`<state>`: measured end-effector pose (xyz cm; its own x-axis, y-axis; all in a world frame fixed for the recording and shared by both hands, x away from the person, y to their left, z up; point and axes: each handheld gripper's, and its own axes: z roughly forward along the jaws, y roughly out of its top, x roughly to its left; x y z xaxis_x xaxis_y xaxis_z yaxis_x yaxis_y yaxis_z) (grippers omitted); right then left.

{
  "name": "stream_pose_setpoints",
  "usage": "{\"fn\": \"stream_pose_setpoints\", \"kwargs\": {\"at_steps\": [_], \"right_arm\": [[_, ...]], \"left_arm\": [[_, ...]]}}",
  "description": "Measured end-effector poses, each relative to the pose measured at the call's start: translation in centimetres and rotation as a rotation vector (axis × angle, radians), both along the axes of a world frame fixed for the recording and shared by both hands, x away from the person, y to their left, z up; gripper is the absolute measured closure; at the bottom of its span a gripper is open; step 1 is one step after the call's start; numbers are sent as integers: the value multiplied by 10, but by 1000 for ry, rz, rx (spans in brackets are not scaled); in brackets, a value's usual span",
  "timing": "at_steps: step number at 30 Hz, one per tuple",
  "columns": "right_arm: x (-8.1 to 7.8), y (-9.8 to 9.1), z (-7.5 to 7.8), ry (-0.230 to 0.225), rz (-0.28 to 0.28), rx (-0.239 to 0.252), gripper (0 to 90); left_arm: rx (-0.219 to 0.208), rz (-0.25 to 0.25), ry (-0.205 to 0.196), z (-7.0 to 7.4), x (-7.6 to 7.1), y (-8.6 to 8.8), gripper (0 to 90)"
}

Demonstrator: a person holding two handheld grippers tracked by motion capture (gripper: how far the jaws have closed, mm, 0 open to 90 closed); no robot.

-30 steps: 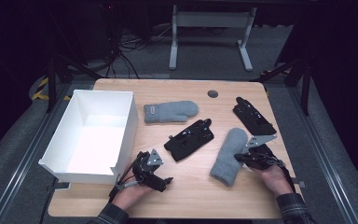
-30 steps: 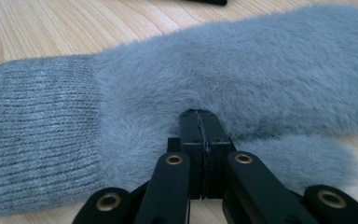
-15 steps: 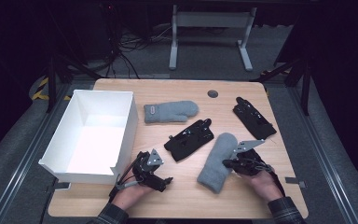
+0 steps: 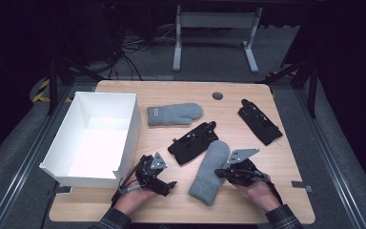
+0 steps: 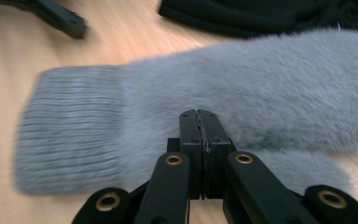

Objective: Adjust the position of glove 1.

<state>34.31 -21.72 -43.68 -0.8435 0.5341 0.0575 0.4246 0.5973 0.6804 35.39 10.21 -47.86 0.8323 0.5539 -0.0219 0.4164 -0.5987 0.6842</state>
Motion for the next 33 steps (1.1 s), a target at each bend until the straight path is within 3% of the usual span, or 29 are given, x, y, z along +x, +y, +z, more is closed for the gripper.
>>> {"fn": "stream_pose_setpoints", "kwargs": {"at_steps": [6, 20, 26, 27, 29, 33], "right_arm": [[-19, -1, -5, 23, 71, 1, 900], [-21, 35, -9, 39, 167, 14, 900], [-20, 18, -1, -1, 127, 46, 816], [-16, 4, 0, -18, 75, 58, 732], [-14, -1, 1, -22, 58, 58, 709], [-6, -35, -1, -62, -47, 64, 499]], "left_arm": [[0, 0, 0, 0, 0, 0, 2], [-2, 1, 0, 0, 0, 0, 2], [0, 3, 0, 0, 0, 0, 2], [-1, 4, 1, 0, 0, 0, 2], [0, 7, 2, 0, 0, -1, 2], [7, 22, 9, 2, 0, -2, 13]]}}
